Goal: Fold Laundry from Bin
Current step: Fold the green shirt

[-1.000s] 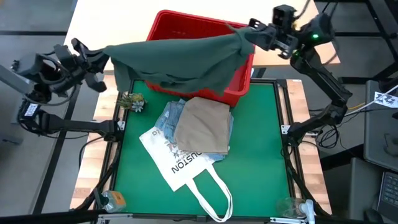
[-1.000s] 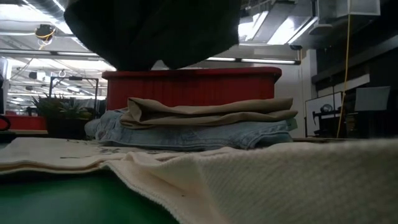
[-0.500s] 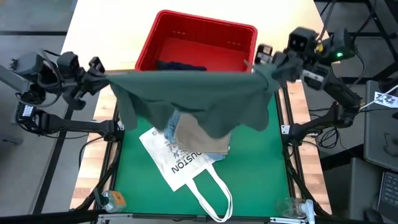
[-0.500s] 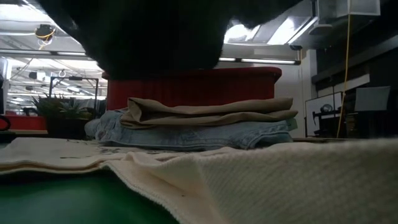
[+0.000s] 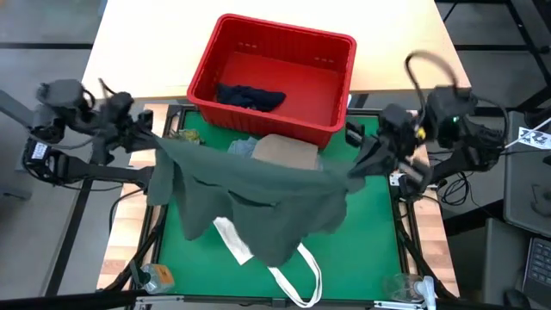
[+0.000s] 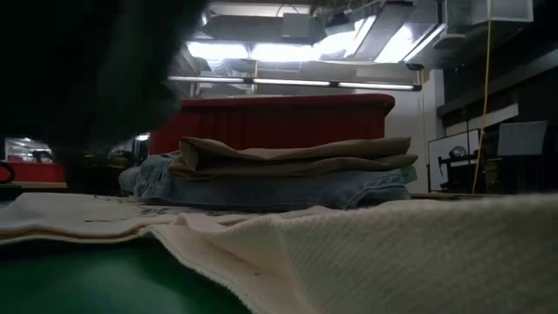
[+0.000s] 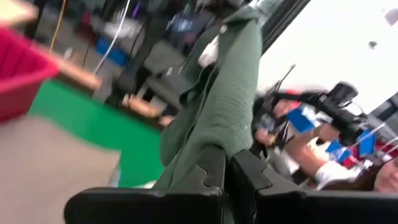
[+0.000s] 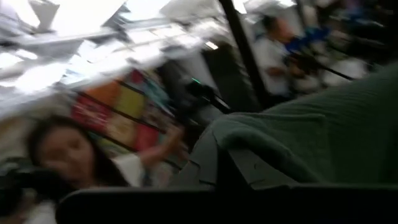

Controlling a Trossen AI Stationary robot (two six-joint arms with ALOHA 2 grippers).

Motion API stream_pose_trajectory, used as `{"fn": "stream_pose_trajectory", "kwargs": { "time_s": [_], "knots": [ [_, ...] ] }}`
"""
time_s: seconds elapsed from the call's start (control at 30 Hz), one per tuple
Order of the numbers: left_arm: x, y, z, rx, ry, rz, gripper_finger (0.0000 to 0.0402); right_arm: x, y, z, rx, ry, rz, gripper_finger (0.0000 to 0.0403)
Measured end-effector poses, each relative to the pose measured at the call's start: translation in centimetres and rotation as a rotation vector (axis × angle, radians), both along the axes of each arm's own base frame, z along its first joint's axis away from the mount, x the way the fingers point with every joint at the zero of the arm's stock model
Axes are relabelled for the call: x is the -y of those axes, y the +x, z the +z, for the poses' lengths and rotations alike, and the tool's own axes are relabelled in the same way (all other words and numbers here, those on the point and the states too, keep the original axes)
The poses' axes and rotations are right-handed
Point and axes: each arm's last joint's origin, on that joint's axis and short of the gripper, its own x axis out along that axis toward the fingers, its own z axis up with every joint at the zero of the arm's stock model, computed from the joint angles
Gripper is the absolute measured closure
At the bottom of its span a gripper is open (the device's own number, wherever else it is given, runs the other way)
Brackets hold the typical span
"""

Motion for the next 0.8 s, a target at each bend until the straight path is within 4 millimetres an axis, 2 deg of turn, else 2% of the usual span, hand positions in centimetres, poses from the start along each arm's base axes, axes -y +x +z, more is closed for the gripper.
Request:
{"fn": "stream_pose_trajectory", "kwargs": {
  "time_s": [0.07,0.2,0.4,0.57,0.8],
  "knots": [
    [-0.1,0.4,-0.9,-0.071,-0.022,0.010,0.0401,-0.8,-0.5,-0.8,-0.067,-0.060,-0.070,0.0398],
    [-0.2,2.5,-2.9,-0.183,-0.089,-0.024,0.0401,-2.4,-1.3,-2.3,-0.198,-0.156,-0.224,0.0398],
    [0.7,5.9,-5.6,-0.349,-0.170,-0.137,0.0401,-4.6,-2.1,-4.4,-0.390,-0.170,-0.332,0.0398],
    [2.1,7.8,-5.8,-0.383,-0.214,-0.230,0.0401,-6.7,-2.5,-6.2,-0.528,-0.098,-0.382,0.0398],
    [4.1,8.2,-5.1,-0.359,-0.266,-0.353,0.0401,-10.3,-4.2,-5.3,-0.442,0.018,-0.355,0.0398]
  ]
}}
